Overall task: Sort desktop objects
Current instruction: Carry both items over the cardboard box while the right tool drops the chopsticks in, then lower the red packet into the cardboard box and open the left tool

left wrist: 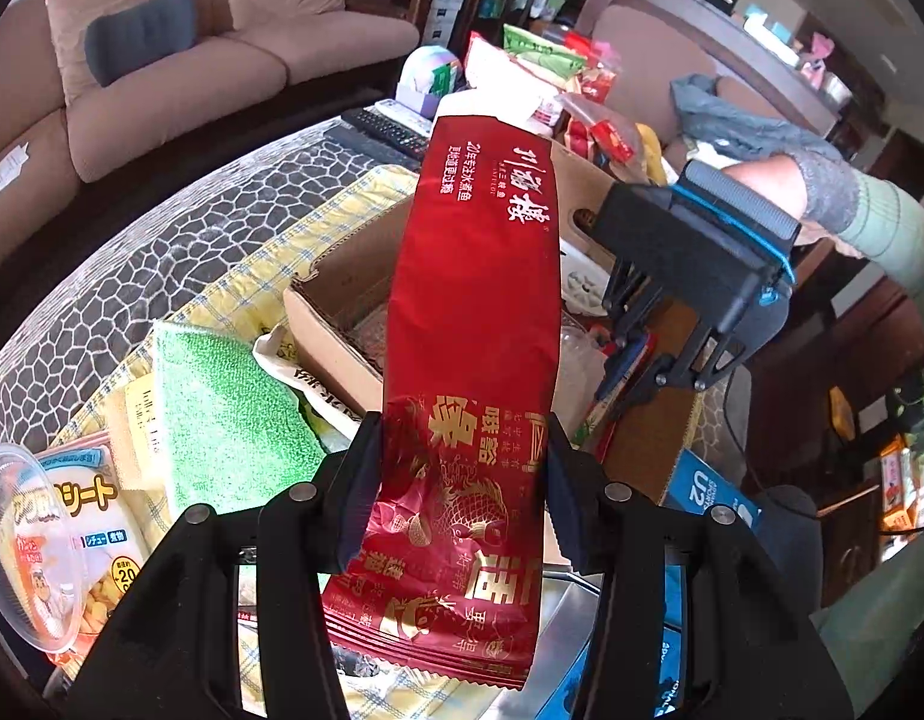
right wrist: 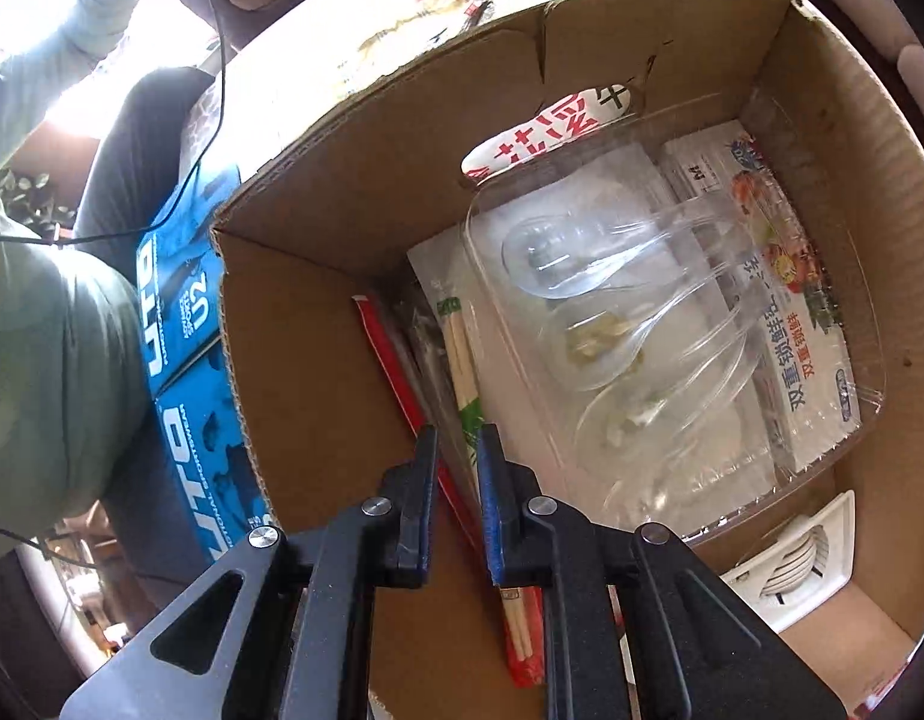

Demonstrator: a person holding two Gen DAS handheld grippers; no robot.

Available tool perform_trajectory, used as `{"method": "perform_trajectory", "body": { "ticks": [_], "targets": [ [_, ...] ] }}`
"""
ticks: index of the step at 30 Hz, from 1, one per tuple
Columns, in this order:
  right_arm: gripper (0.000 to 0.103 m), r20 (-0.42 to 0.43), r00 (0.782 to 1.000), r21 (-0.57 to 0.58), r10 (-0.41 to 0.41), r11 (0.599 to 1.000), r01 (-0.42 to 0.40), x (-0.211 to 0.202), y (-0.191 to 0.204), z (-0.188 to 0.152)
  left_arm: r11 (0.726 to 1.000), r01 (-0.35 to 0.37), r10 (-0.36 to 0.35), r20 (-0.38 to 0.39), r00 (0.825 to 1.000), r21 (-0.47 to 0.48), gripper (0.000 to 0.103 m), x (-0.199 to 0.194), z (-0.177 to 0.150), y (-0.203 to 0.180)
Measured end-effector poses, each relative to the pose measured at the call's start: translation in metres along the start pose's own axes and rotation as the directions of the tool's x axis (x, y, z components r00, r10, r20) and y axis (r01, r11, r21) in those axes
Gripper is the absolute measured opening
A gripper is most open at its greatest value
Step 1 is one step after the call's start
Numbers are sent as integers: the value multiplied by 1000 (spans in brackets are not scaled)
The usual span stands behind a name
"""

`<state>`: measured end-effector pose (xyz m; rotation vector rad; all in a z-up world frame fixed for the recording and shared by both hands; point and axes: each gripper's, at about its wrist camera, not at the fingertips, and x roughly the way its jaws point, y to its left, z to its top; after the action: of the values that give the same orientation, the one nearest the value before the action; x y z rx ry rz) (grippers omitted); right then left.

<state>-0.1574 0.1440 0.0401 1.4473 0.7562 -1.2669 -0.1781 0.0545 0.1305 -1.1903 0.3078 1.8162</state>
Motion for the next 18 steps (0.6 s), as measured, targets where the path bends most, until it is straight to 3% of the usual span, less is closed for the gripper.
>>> {"method": "perform_trajectory", "body": {
  "ticks": [4,7,11,14,18],
  "targets": [
    [15,68,994,122,-85,990,76,-40,-9,-26,995,33,-27,-63,998,92,47,20,3,-31],
    [26,117,980,229,-159,965,129,-73,-15,-59,981,71,-47,-129,990,183,47,45,5,-60],
    [29,154,962,331,-227,929,167,-99,-15,-98,939,126,-51,-232,971,320,47,80,5,-95],
    [32,175,954,368,-244,915,166,-106,-17,-114,917,150,-44,-280,959,370,47,100,8,-108],
    [32,171,954,366,-245,915,169,-98,-14,-125,876,140,22,-328,944,462,47,115,3,-122]
  ]
}}
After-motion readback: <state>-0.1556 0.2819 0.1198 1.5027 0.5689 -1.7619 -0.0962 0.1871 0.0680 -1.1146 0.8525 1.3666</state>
